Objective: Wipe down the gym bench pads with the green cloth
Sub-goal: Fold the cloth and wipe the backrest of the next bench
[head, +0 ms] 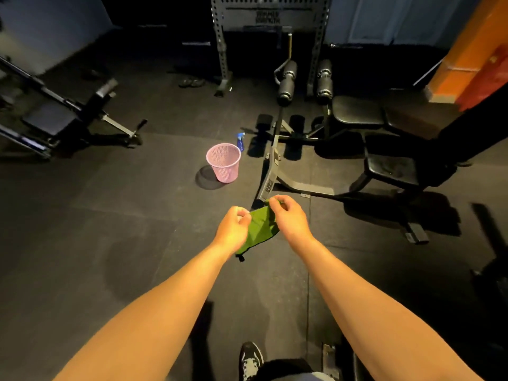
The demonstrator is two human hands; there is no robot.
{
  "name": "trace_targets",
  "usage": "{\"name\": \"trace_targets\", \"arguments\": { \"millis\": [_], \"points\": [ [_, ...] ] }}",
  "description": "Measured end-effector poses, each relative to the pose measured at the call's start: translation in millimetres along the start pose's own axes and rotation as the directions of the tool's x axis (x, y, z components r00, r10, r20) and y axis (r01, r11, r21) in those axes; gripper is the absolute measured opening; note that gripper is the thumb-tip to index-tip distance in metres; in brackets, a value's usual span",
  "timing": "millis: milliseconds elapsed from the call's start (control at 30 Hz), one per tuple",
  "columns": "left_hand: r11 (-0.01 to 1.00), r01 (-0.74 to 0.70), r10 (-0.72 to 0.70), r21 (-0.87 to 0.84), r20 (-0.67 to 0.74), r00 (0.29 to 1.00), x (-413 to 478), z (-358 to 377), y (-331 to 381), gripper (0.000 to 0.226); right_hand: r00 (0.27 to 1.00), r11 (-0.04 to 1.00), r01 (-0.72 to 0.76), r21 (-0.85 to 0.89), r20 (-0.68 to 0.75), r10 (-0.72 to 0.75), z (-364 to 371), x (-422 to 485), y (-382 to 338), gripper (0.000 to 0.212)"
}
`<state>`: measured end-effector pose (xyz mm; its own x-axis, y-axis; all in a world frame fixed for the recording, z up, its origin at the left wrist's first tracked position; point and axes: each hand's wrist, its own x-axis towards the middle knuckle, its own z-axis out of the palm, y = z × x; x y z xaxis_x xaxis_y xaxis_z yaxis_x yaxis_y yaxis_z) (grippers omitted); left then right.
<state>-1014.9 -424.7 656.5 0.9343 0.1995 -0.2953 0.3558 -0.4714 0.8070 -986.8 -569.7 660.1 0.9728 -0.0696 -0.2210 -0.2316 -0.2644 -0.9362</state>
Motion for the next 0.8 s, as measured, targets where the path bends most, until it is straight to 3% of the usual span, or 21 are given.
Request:
{"name": "trace_targets", "arguments": {
  "millis": [233, 433, 633, 800],
  "points": [
    [0.991, -0.127, 0.131, -0.036, 0.167, 0.977, 96, 40, 77, 0.025, 0.999, 0.992, -0.041, -0.122, -0.002, 0.042, -50, 97, -18, 0.037],
    [0.968, -0.25, 0.233, -0.006, 0.38, 0.895, 200, 111, 152, 0.029, 0.964, 0.978, -0.096, -0.186, -0.263, 0.044, -115, 199, -14, 0.032],
    [0.912, -0.406, 0.303, 0.061, 0.567, 0.766, 331, 178, 215, 0.037, 0.852, 0.964, -0.222, -0.147, -0.51, 0.119, -173, 330, -17, 0.019],
    [0.9, -0.43, 0.3, 0.077, 0.606, 0.737, 425, 218, 276, 0.037, 0.778, 0.917, -0.34, -0.209, -0.61, 0.15, -217, 420, -39, 0.018]
  ]
}}
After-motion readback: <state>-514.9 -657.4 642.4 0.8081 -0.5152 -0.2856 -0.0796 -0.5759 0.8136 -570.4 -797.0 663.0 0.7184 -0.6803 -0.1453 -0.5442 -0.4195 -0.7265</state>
